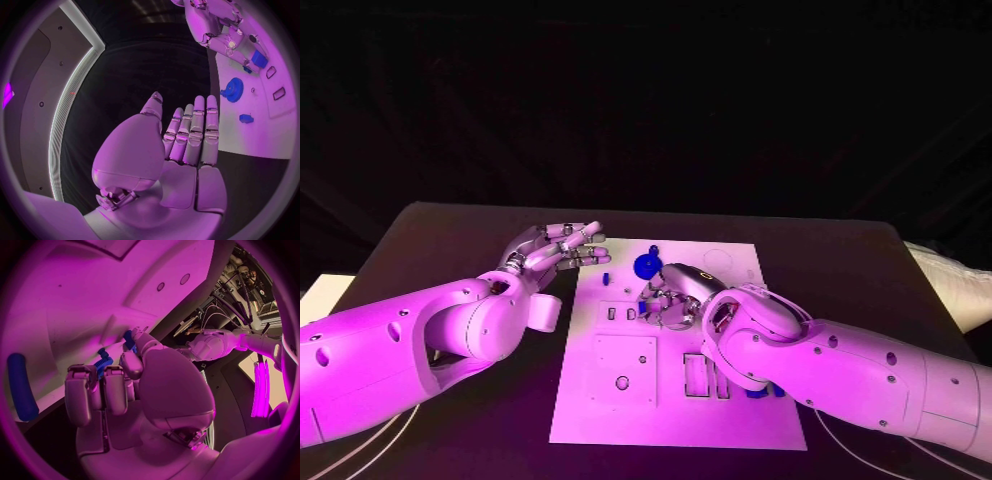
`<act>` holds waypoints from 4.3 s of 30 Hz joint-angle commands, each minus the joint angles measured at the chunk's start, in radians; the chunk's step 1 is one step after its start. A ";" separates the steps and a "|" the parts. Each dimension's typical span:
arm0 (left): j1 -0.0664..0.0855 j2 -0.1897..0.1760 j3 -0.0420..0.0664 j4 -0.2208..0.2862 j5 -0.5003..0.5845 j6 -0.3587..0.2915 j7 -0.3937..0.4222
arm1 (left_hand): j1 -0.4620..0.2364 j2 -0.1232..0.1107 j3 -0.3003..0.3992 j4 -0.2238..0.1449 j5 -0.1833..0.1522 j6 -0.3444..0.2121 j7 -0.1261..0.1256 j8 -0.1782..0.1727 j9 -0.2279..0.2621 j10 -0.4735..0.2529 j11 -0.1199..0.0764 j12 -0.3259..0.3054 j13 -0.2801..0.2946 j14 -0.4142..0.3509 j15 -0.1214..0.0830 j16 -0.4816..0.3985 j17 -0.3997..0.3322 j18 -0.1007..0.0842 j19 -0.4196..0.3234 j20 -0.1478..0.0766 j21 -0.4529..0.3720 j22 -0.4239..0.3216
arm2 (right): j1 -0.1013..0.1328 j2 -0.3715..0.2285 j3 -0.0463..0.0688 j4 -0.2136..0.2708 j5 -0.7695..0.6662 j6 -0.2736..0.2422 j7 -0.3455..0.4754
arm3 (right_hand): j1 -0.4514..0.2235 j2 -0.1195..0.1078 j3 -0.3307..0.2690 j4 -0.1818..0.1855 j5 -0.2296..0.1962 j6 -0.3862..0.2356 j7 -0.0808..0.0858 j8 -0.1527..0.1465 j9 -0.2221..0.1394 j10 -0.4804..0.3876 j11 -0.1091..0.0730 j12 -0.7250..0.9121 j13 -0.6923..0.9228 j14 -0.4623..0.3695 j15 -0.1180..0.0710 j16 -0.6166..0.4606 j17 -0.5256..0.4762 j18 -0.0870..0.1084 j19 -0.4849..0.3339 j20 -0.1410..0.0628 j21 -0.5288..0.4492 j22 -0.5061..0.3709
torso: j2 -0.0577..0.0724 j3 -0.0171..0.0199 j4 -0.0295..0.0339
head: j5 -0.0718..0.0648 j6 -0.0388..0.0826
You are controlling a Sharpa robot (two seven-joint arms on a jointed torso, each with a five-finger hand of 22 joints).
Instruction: Assemble the parts on the task board
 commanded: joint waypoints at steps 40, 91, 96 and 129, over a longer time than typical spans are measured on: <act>0.001 0.004 0.001 -0.002 0.004 0.014 0.012 | 0.010 0.012 0.001 -0.012 -0.004 -0.006 0.015 -0.005 -0.001 -0.006 0.001 -0.003 0.000 -0.004 -0.001 -0.006 0.003 0.010 0.003 0.006 -0.006 -0.002 | -0.009 0.009 -0.007 0.001 -0.092 0.019 -0.057 | -0.053 -0.101 -0.037 -0.008 -0.063 -0.126 0.033 -0.031 -0.017 -0.041 0.030 -0.079 -0.049 0.061 0.021 -0.028 0.041 -0.008 -0.022 0.020 -0.021 0.068 | 0.000 -0.0005 -0.0009 | 0.007 -0.017; 0.154 0.148 -0.009 -0.086 -0.984 0.436 -1.016 | -0.238 0.066 -0.148 0.135 -0.119 0.113 -0.179 0.470 0.362 0.307 -0.206 1.089 1.005 0.484 -0.215 1.432 1.331 -0.113 0.488 -0.204 1.204 1.212 | 0.099 -0.351 0.101 0.138 0.741 -0.228 0.452 | -0.032 -0.057 -0.224 0.110 0.021 -0.160 0.041 -0.025 -0.015 -0.070 0.039 -0.090 -0.067 0.055 0.029 -0.052 0.018 0.000 -0.042 0.029 -0.040 0.036 | -0.057 0.0411 -0.0405 | 0.048 -0.036; 0.157 0.207 -0.020 -0.137 -0.995 0.443 -1.034 | -0.249 0.071 -0.178 0.136 -0.120 0.093 -0.184 0.510 0.412 0.323 -0.211 1.121 1.043 0.484 -0.219 1.432 1.331 -0.118 0.495 -0.208 1.225 1.243 | 0.099 -0.349 0.101 0.134 0.745 -0.227 0.451 | -0.033 -0.056 -0.224 0.111 0.021 -0.161 0.041 -0.025 -0.016 -0.070 0.039 -0.090 -0.067 0.055 0.029 -0.053 0.016 0.000 -0.043 0.029 -0.041 0.034 | -0.056 0.0389 -0.0376 | 0.045 -0.043; 0.129 0.323 -0.027 -0.257 -0.996 0.551 -1.061 | -0.250 0.084 -0.222 0.130 -0.119 0.057 -0.191 0.568 0.504 0.337 -0.217 1.155 1.083 0.484 -0.224 1.432 1.331 -0.125 0.506 -0.214 1.251 1.285 | 0.093 -0.339 0.100 0.119 0.699 -0.216 0.452 | -0.033 -0.043 -0.231 0.112 0.053 -0.163 0.041 -0.024 -0.015 -0.081 0.039 -0.109 -0.082 0.050 0.029 -0.071 -0.006 0.005 -0.057 0.030 -0.053 0.012 | -0.046 0.0369 -0.0420 | 0.043 -0.069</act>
